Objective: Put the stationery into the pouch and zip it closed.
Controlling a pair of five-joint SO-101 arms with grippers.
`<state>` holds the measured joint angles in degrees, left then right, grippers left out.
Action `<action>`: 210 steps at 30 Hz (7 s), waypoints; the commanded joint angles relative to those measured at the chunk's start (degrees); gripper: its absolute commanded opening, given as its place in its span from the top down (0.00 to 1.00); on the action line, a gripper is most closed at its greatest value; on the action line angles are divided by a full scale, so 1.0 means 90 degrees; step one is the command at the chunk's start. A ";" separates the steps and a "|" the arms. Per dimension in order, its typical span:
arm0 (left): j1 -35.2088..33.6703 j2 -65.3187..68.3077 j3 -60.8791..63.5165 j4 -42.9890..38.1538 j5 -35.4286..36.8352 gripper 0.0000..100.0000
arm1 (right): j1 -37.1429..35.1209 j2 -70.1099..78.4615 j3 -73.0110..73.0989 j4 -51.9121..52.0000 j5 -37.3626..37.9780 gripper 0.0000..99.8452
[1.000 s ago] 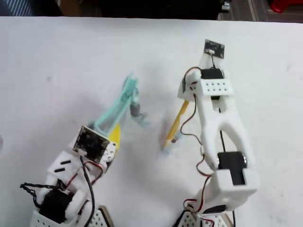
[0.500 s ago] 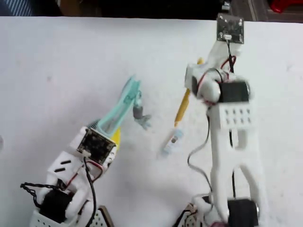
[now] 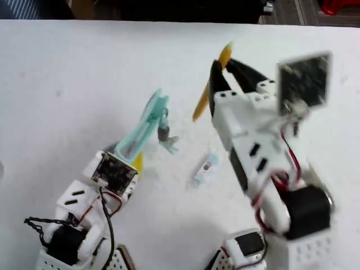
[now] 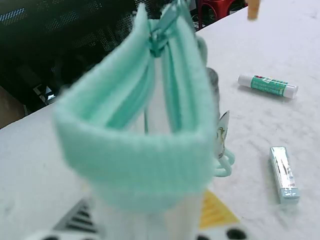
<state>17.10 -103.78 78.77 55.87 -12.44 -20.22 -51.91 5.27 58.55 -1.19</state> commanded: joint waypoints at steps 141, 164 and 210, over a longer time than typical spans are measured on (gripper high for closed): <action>-0.0073 -0.0034 -0.0059 -0.0068 0.1192 0.84 | 0.2379 1.2703 -0.9973 0.4498 0.2676 0.98; -0.0073 -0.0034 -0.0068 -0.0068 0.1231 0.84 | 0.1079 0.5035 -0.5314 0.4479 0.1748 0.98; -0.0024 -0.0034 -0.0059 -0.0068 0.1201 0.84 | -0.0503 0.0063 -0.2921 0.3697 -0.0596 0.98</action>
<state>16.66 -104.48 78.77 55.87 -2.33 -24.35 -48.13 -22.24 92.22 -5.85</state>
